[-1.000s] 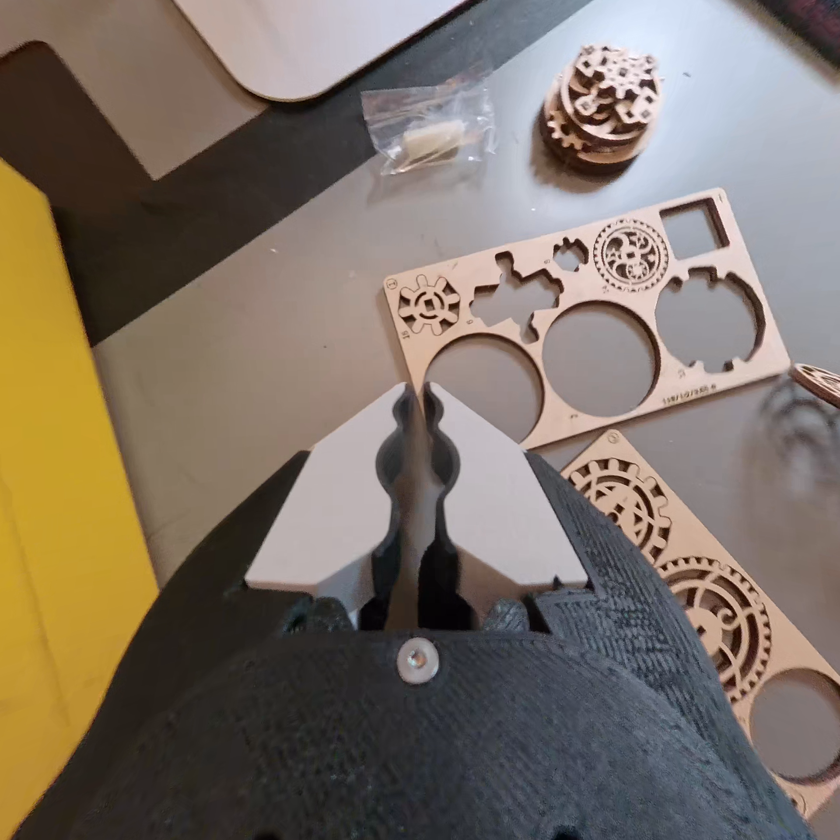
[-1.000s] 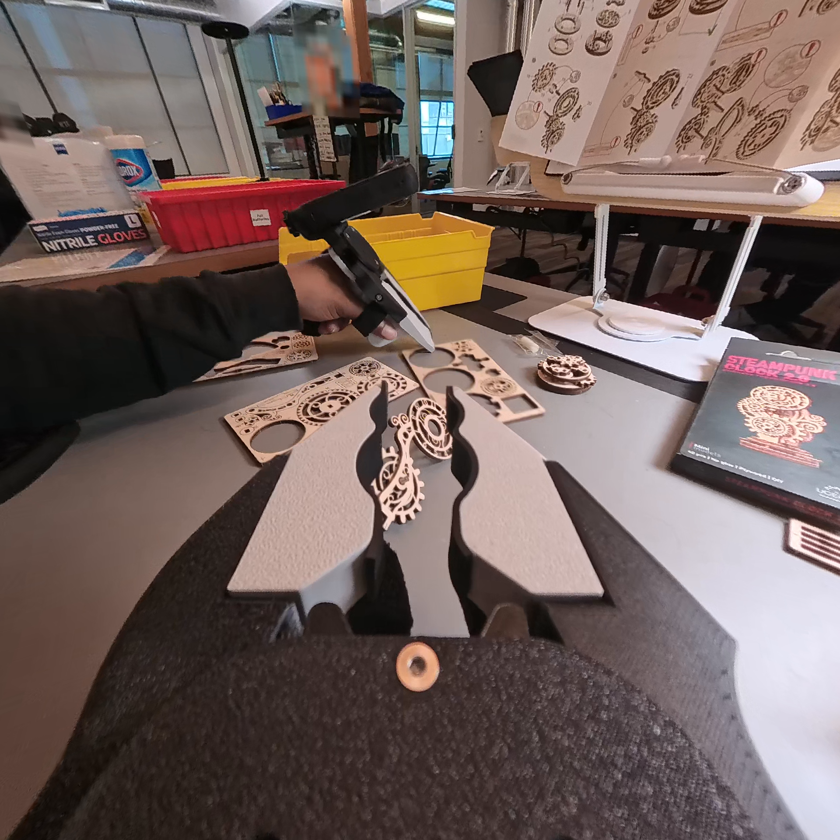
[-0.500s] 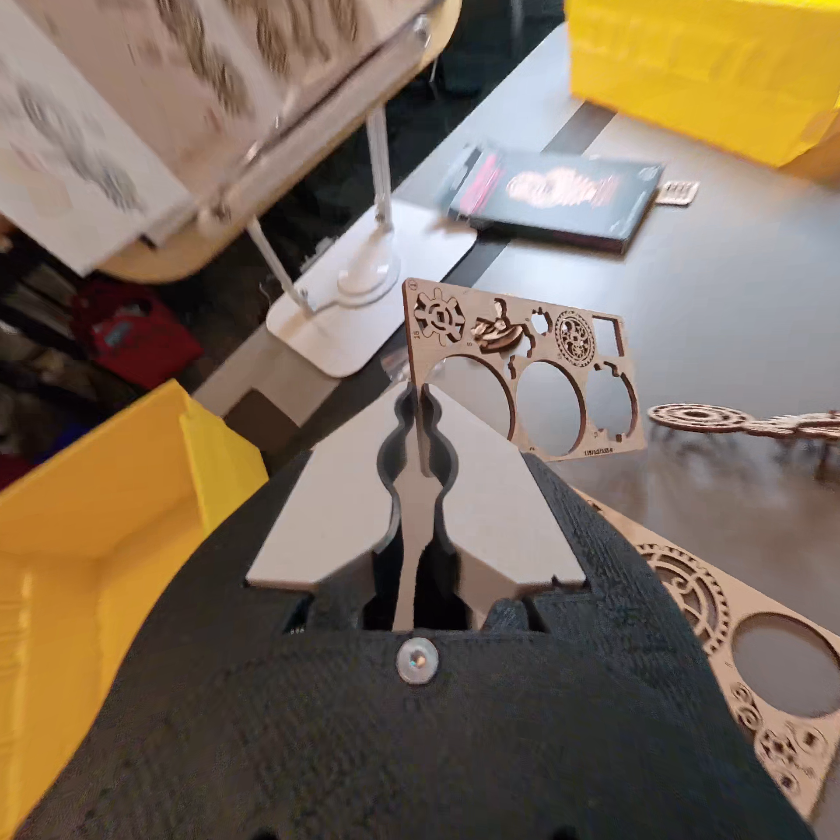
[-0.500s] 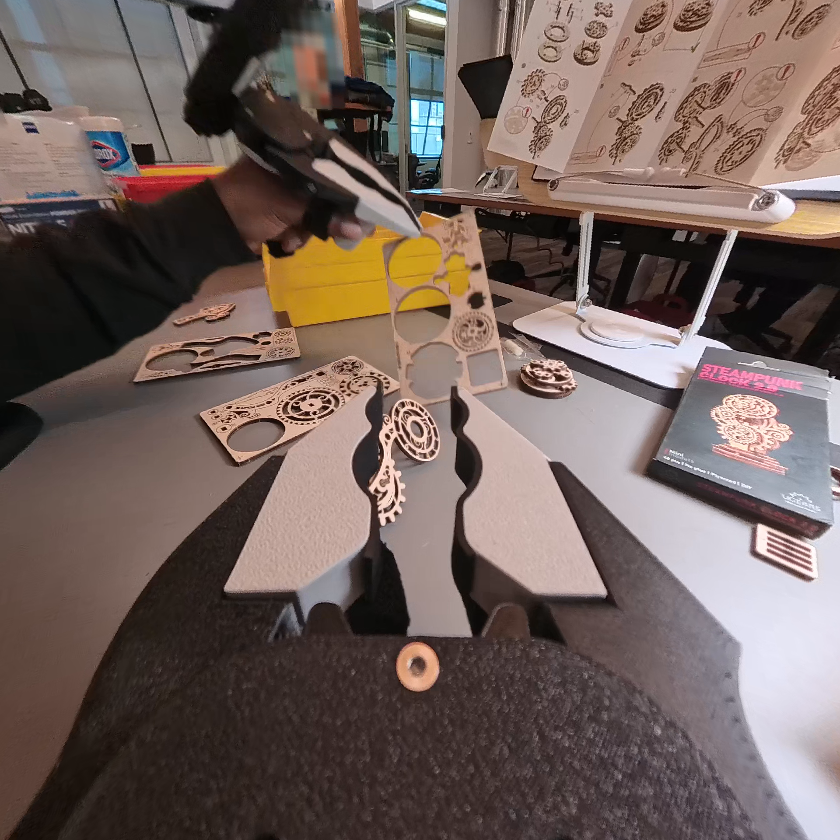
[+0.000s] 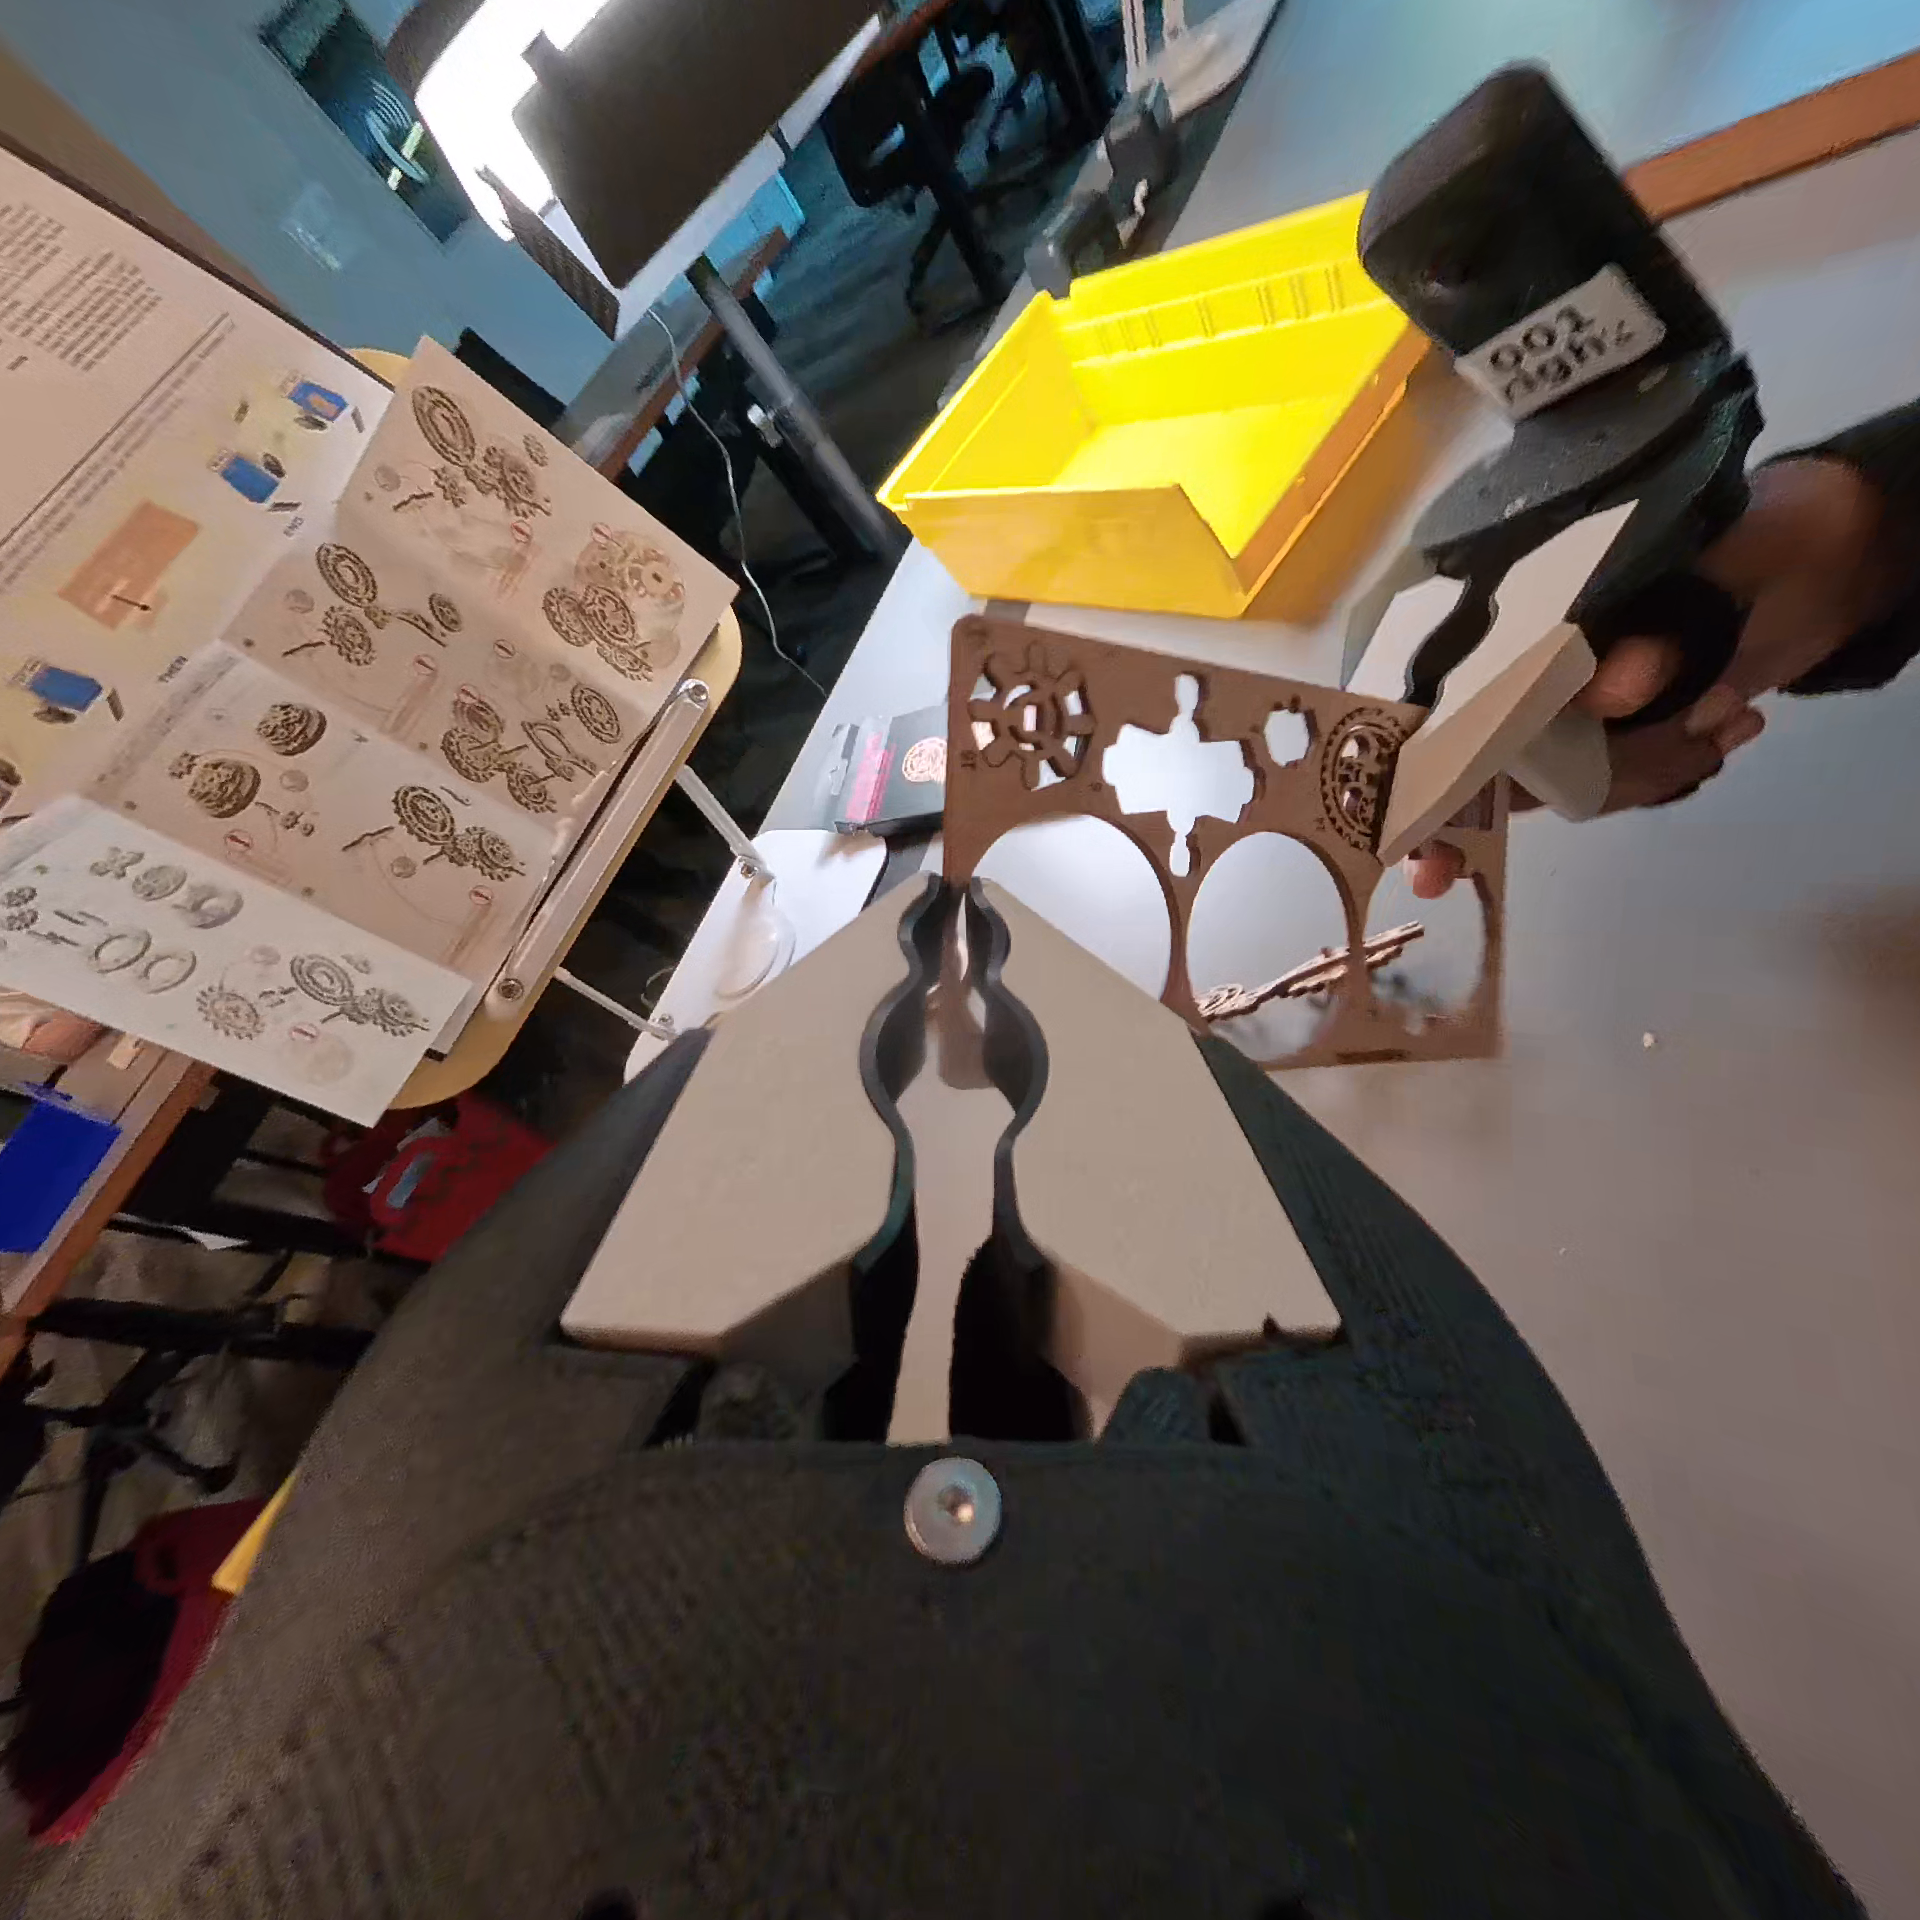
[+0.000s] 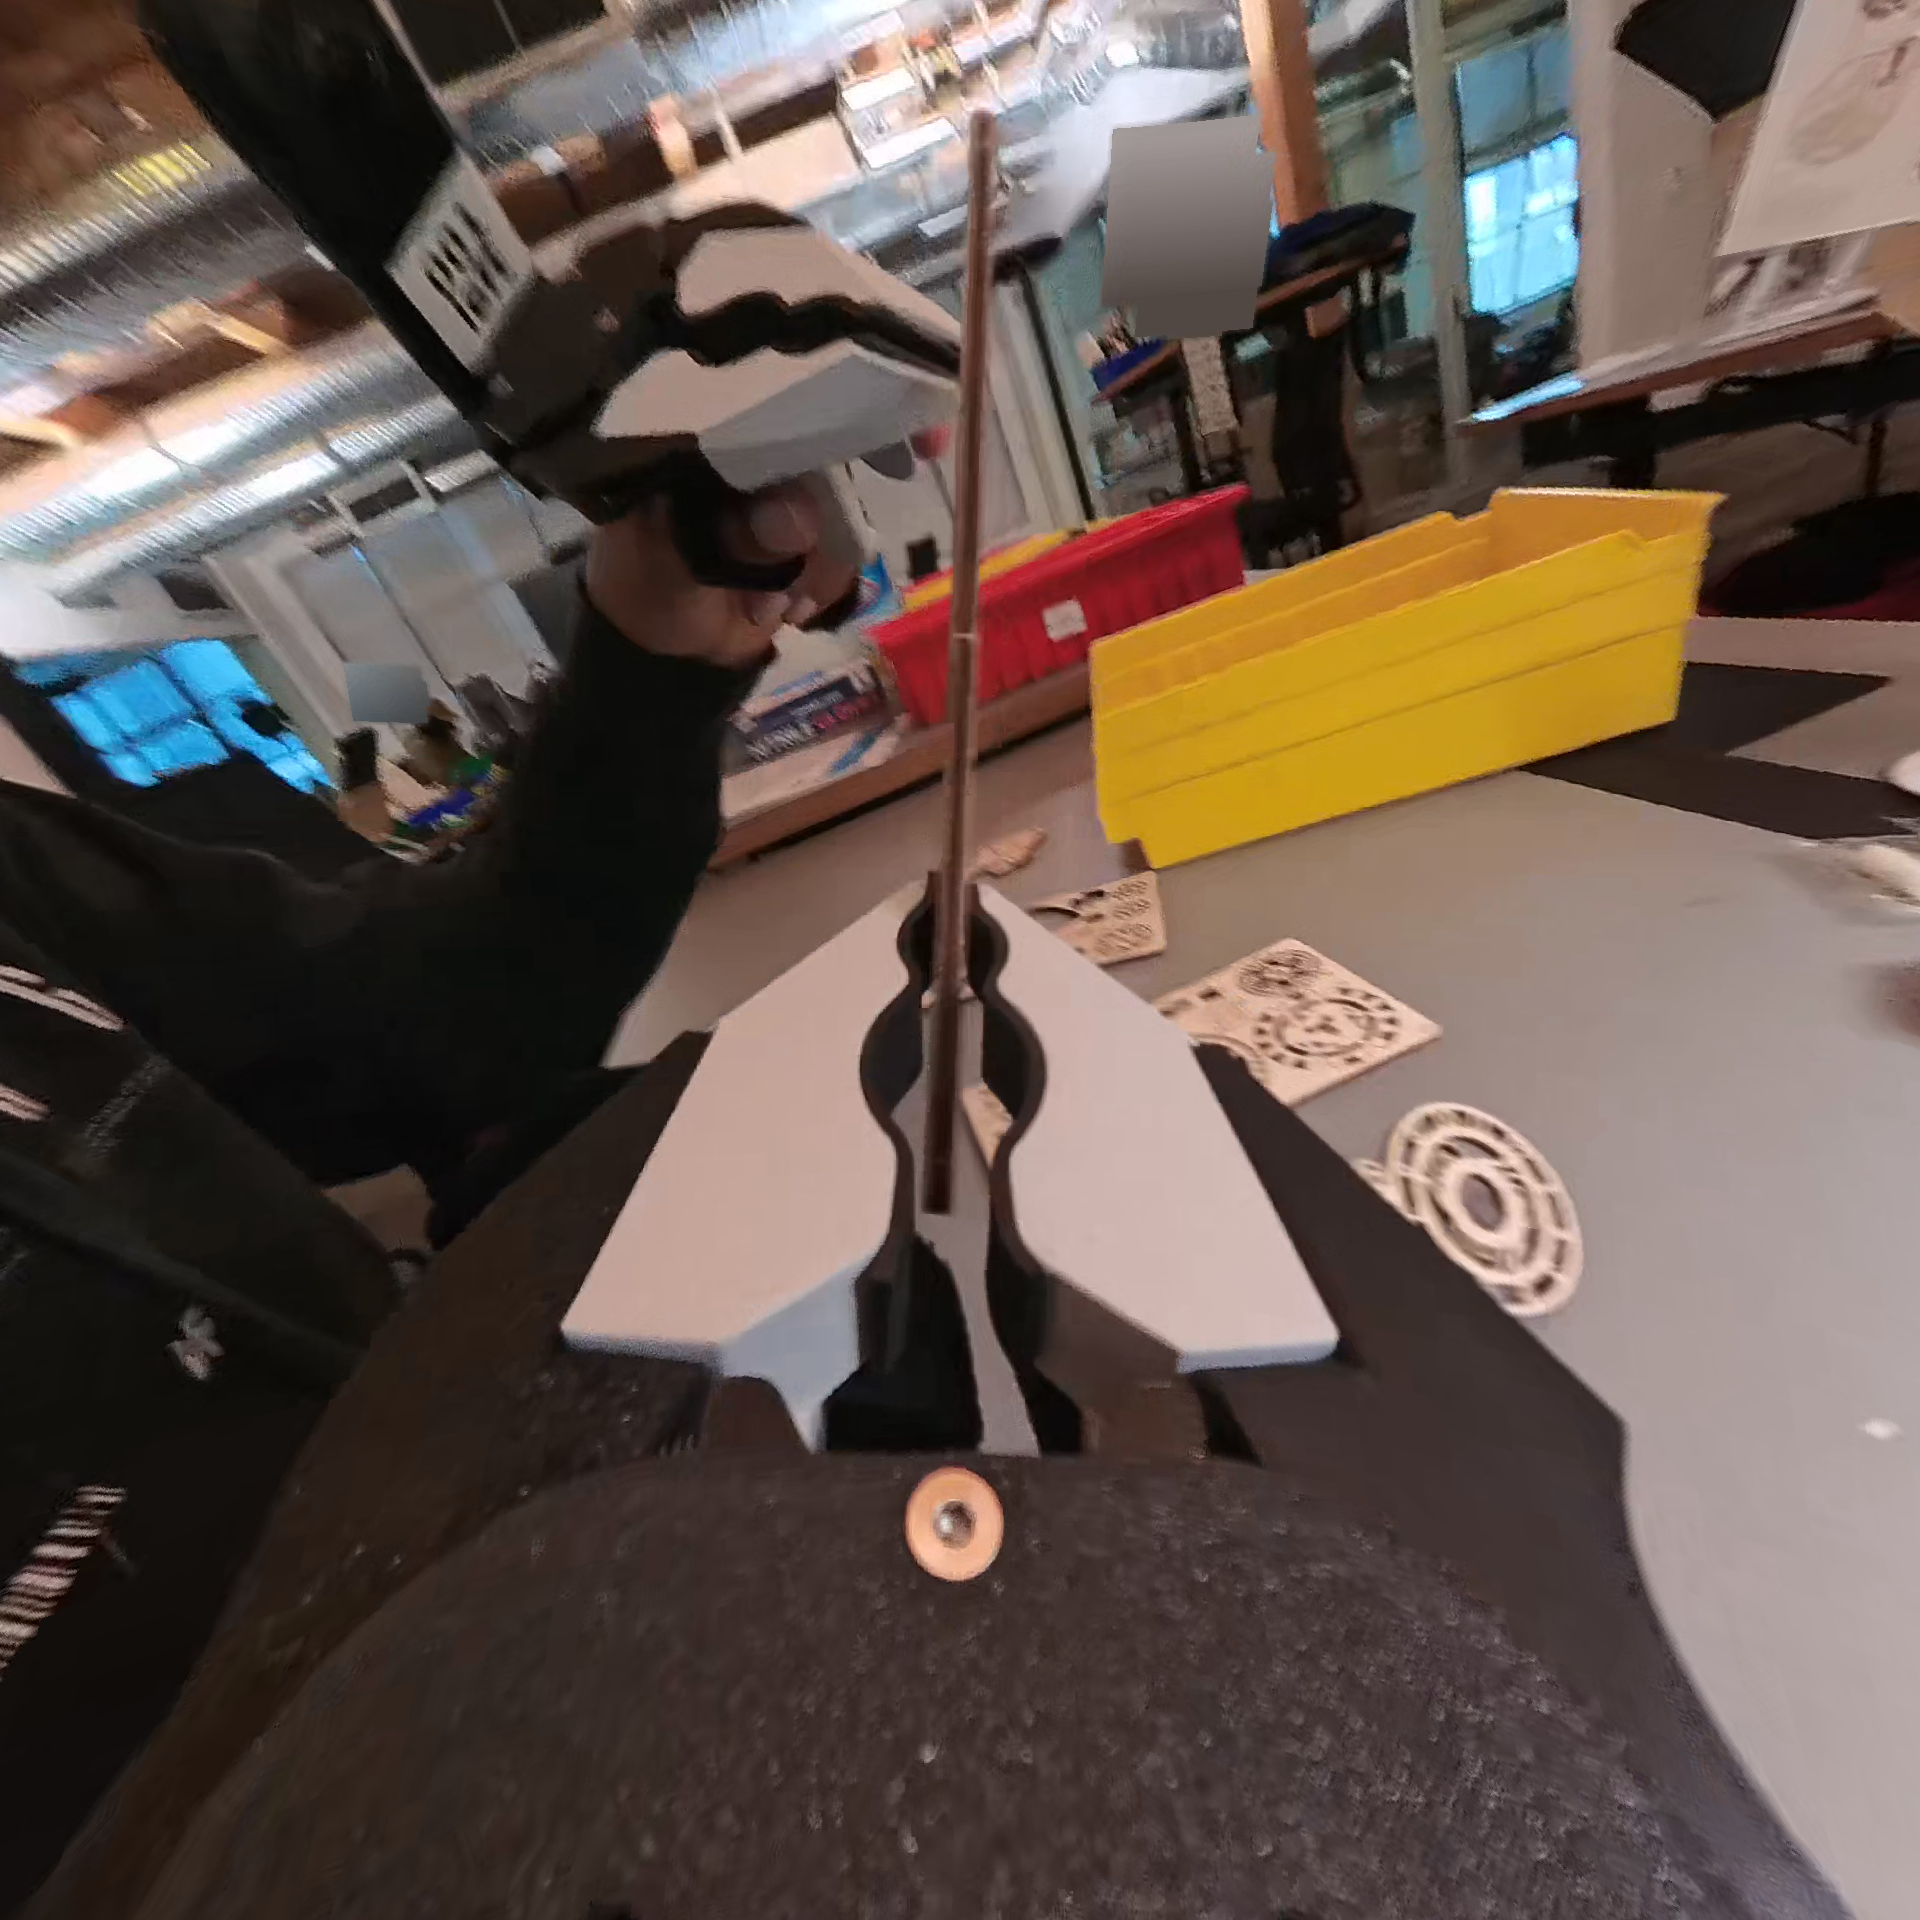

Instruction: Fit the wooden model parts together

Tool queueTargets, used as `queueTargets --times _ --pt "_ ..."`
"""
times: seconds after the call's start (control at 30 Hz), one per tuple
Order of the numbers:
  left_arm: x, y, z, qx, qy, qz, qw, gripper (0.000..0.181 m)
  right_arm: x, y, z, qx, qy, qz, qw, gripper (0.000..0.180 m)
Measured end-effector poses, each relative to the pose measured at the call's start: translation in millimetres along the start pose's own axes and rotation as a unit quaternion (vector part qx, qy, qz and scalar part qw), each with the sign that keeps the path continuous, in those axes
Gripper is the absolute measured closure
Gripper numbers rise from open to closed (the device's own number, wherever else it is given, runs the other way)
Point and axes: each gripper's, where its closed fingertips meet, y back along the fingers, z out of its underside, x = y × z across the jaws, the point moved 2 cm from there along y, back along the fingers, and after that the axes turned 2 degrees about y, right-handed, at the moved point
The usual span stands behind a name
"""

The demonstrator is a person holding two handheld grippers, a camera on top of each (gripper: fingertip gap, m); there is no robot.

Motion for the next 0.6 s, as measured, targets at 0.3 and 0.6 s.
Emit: queueTargets --times 0.3,0.6 --pt "52 -1 15 0.181 0.373 0.199 0.888 0.132 -8 17 -20 0.137 -0.101 -0.055 0.984 0.179" --pt "106 -47 29 0.206 0.423 0.295 0.832 0.18 -1 19 -5 0.081 -0.048 -0.012 0.995 0.171"
